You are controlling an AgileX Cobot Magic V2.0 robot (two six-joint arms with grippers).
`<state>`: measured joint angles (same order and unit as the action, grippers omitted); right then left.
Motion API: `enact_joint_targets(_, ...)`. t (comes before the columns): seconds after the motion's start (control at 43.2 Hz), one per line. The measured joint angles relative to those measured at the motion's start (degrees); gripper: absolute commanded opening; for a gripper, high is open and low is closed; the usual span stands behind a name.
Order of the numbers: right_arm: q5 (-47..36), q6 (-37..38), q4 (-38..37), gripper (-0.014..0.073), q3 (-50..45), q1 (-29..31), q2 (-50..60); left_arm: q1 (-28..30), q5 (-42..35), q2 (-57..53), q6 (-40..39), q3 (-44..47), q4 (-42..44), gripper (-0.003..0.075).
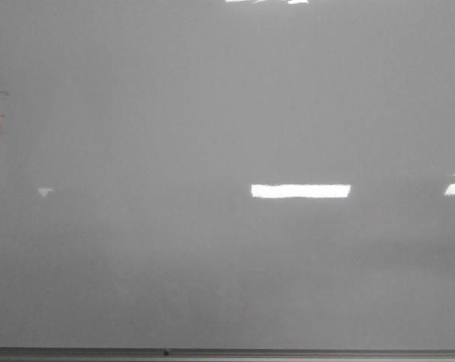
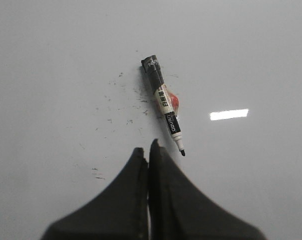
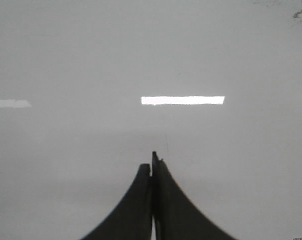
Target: Write number 9 on whiteboard
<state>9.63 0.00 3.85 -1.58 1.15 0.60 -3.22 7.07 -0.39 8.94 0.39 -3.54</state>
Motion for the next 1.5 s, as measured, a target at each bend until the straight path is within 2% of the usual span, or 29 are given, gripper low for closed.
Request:
enact_joint_targets(1.226,0.00,0.00,0.00,-0.0067,0.00,0.00,0.00,0.00,-0.17,0.00,0.00,0.00,0.00,-0.0019)
enact_joint_targets(1.411,-1.39,0.00,0.00,-0.0067,0.00,0.00,0.00,0.00,-3.40,0.00,0.00,0.00,0.00,-0.0019)
enact_joint_targets(1.503,-2.99,0.00,0.00,-0.0067,0.11,0.00,0.00,0.00,-7.80,0.00,0.00,0.00,-0.80,-0.0019)
